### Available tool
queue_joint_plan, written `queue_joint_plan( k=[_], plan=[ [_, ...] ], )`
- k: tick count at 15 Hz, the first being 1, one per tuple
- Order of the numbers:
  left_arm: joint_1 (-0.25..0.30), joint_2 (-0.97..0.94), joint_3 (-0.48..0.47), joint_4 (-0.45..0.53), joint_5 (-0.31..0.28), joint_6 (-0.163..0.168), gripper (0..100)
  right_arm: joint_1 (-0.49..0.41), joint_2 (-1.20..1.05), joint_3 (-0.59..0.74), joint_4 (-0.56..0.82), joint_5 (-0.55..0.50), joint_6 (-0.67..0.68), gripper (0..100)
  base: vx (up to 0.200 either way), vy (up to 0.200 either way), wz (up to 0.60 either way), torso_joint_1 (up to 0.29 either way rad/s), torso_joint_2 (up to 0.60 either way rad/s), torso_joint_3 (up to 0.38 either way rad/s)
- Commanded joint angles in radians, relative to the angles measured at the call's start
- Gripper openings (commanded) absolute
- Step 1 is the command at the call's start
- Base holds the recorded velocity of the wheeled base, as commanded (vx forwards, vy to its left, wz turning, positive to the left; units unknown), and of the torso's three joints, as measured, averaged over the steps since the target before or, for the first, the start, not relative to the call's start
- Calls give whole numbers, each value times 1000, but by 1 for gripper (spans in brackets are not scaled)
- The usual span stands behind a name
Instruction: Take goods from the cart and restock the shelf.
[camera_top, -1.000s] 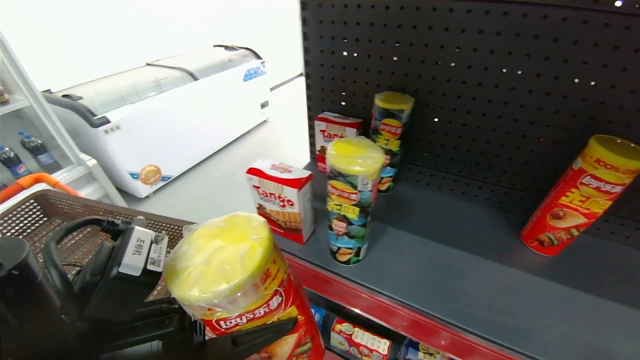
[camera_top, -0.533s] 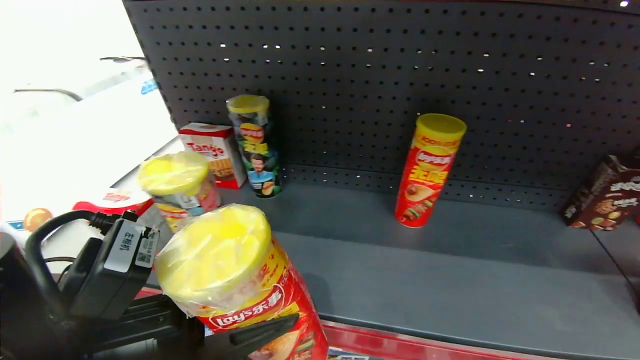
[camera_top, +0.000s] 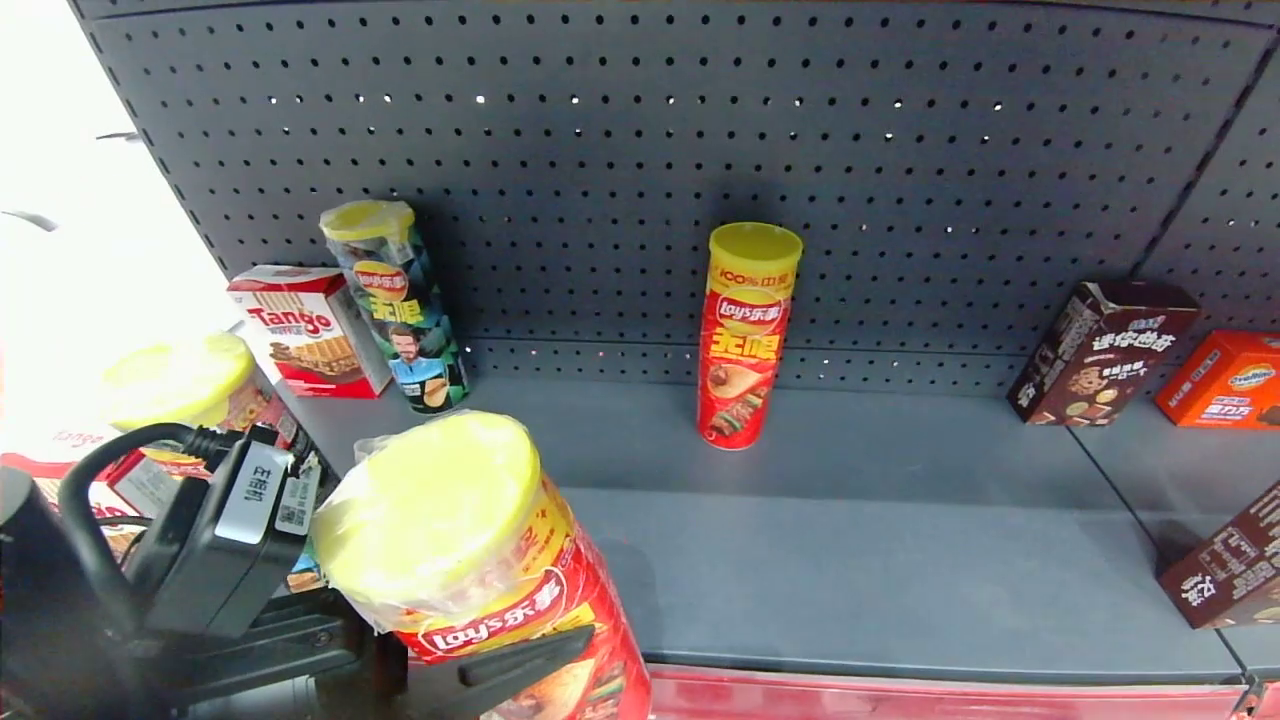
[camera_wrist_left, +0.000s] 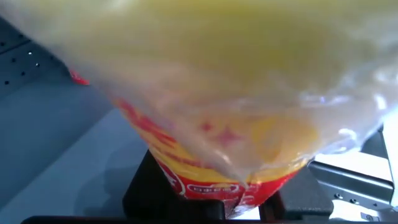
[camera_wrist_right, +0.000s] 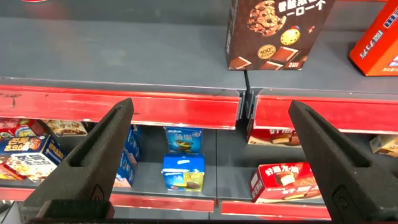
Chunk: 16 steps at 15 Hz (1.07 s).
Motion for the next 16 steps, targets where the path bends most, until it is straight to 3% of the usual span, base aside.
queue_joint_plan(
  k=[1, 16],
  plan=[
    [3, -2, 0, -1, 0, 0, 0, 0, 1, 0, 0, 1, 0, 100, 0, 0, 0, 0, 0, 0],
    [6, -8, 3, -1, 38, 3, 0, 0, 1, 0, 0, 0, 0, 100, 0, 0, -80, 1, 0, 0]
  ],
)
